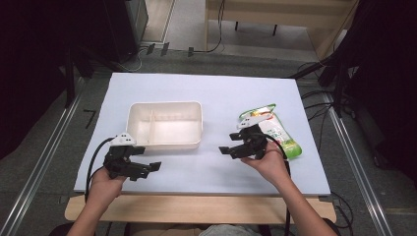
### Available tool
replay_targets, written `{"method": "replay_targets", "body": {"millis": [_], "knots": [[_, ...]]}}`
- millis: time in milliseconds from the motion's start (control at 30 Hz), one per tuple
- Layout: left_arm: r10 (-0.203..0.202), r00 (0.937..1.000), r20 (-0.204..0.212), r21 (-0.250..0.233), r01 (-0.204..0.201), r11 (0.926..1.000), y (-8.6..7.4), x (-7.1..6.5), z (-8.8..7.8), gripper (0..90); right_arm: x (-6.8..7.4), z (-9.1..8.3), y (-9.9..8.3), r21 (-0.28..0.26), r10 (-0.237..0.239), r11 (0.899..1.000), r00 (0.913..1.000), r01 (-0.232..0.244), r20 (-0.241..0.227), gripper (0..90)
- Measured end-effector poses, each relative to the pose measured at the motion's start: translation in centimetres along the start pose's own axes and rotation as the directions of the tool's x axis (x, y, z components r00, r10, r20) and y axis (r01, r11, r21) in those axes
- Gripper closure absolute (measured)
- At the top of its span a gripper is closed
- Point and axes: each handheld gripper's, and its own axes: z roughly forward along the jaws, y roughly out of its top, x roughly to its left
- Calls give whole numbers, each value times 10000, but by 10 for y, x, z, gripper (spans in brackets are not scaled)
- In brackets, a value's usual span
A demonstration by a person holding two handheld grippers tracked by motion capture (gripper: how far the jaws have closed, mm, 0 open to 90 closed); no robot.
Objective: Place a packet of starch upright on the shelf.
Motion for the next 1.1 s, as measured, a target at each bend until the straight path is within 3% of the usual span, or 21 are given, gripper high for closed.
{"method": "replay_targets", "body": {"millis": [233, 467, 733, 933, 1033, 1100], "knots": [[-44, 10000, -1, 3, 44, 10000, 0, 0, -1, 147, -20, -20, -4, -125, 216, 9997, 9983, -210, 545, 392], [-70, 10000, 17, -2, 70, 10000, 0, 0, 0, 146, -33, -28, -10, -179, 446, 9989, 9949, -432, 902, 419], [-73, 10000, 41, -16, 73, 10000, 0, 0, 0, 146, -50, -37, -16, -191, 734, 9973, 9886, -715, 1316, 508], [-48, 10000, 23, -7, 48, 10000, 0, -1, 0, 147, -63, -45, -22, -356, 948, 9953, 9771, -897, 1903, 610], [68, 10000, 15, 79, -69, 9999, 1, -2, 1, 146, -76, -52, -27, -452, 1343, 9908, 9672, -1275, 2158, 700], [68, 10000, 9, 75, -68, 9999, 1, -2, 2, 146, -78, -54, -28, -517, 1420, 9897, 9655, -1338, 2185, 730]]}}
